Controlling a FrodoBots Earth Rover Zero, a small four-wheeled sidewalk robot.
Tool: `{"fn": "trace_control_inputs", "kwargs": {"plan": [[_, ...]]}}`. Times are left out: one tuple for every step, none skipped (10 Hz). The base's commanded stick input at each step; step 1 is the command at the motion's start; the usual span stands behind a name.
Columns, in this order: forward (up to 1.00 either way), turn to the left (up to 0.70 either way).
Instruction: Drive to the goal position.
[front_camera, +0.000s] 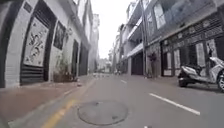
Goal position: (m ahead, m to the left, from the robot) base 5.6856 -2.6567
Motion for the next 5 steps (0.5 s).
{"fn": "trace_control_inputs", "kwargs": {"plan": [[1.0,-0.13],[1.0,-0.06],[1.0,0.01],[1.0,0.06],[1.0,0.06]]}}
